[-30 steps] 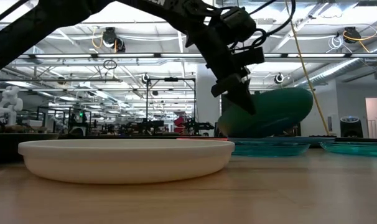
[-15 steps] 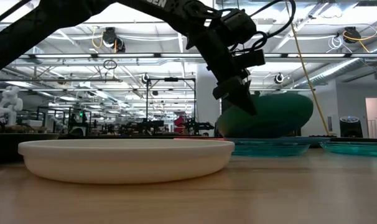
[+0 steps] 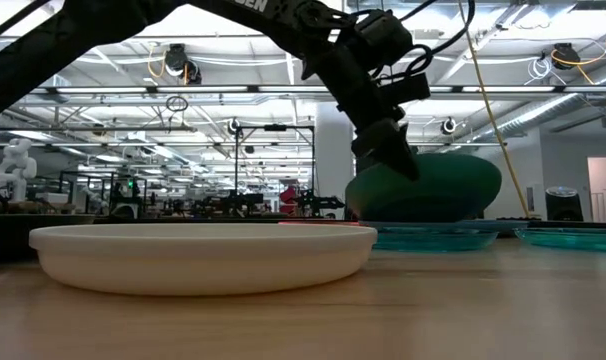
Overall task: Stack plastic plates
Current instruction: Stack the green plate on top of the blue plate, then stack the white plate on top of the black plate
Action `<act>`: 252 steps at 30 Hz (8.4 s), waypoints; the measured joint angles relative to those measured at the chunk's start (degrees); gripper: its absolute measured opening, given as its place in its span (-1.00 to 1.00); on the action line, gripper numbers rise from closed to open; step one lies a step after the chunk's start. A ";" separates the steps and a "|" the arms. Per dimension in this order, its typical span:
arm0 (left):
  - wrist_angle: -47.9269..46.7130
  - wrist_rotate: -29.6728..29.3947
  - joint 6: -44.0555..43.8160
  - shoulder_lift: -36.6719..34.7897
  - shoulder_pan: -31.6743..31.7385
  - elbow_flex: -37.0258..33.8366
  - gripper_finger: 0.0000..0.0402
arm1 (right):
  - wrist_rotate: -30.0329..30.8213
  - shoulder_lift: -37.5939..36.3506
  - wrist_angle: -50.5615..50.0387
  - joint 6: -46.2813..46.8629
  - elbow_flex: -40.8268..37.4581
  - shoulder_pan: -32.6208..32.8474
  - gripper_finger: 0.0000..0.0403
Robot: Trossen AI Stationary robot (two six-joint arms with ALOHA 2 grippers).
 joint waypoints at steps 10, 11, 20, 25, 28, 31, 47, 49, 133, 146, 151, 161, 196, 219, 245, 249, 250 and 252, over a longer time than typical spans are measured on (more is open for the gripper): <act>0.99 2.07 -2.85 -0.02 0.11 -0.02 -0.77 | 0.02 0.00 0.00 0.00 0.00 0.00 -0.99; 0.99 2.22 -2.99 -0.02 0.16 -0.02 -0.77 | 0.00 0.00 0.00 0.00 0.00 0.00 -0.99; 0.90 2.34 -3.09 -0.04 0.15 -0.02 -0.76 | 0.01 0.00 0.00 0.00 0.00 0.00 -0.99; 0.82 2.36 -3.17 -0.04 0.17 -0.04 -0.76 | 0.00 0.00 -0.02 0.00 0.00 0.00 -0.99; 0.83 2.36 -3.85 -0.04 0.17 -0.04 -0.76 | 0.02 0.00 -0.02 0.00 0.00 0.00 -0.99; 0.78 2.36 -5.16 -0.04 0.15 -0.04 -0.76 | 0.02 0.00 -0.02 0.00 0.00 0.00 -0.99; -0.01 2.36 -5.86 -0.04 0.17 -0.07 -0.76 | 0.02 0.00 -0.09 -0.26 0.00 -0.02 -0.99; 0.81 2.36 -6.24 -0.04 0.17 -0.09 -0.76 | 0.02 0.00 -0.26 -0.26 0.00 -0.02 -0.99; -26.30 4.94 -24.09 -23.31 2.96 -11.31 0.04 | 47.70 7.53 -5.57 7.64 -0.02 -3.69 -0.99; -16.32 2.27 -40.51 -48.17 -5.61 -43.32 0.04 | 45.12 16.07 -5.95 19.77 -0.02 -10.16 -0.99; -24.00 0.57 -45.68 -51.92 -12.11 -44.46 0.04 | 38.53 19.59 -5.05 25.80 -0.02 -12.09 -0.99; -26.15 -6.76 -45.73 -52.13 -24.64 -44.46 0.04 | 29.43 28.75 4.30 36.23 -0.02 -12.09 -0.99; -10.27 -40.64 -43.42 -80.28 -31.95 -62.12 0.04 | 21.34 64.64 -15.06 42.23 34.38 -14.24 -0.99; -12.91 -47.19 -46.81 -82.97 -31.95 -62.10 0.04 | 10.25 82.27 -26.18 32.55 52.68 -20.61 -0.99; -21.21 -47.54 -61.55 -82.97 -31.95 -62.07 0.04 | 11.62 84.89 -28.38 24.94 52.65 -20.57 -0.59; -21.66 -47.55 -63.17 -82.87 -32.00 -62.07 0.04 | 9.76 85.95 -32.75 23.15 52.61 -20.44 -0.37; -21.63 -47.55 -63.29 -82.74 -32.03 -62.05 0.04 | 8.95 86.10 -34.10 23.31 52.63 -20.44 -0.32; -21.69 -47.53 -63.60 -82.49 -32.28 -62.05 0.04 | 8.52 86.47 -38.49 24.84 52.57 -20.44 -0.23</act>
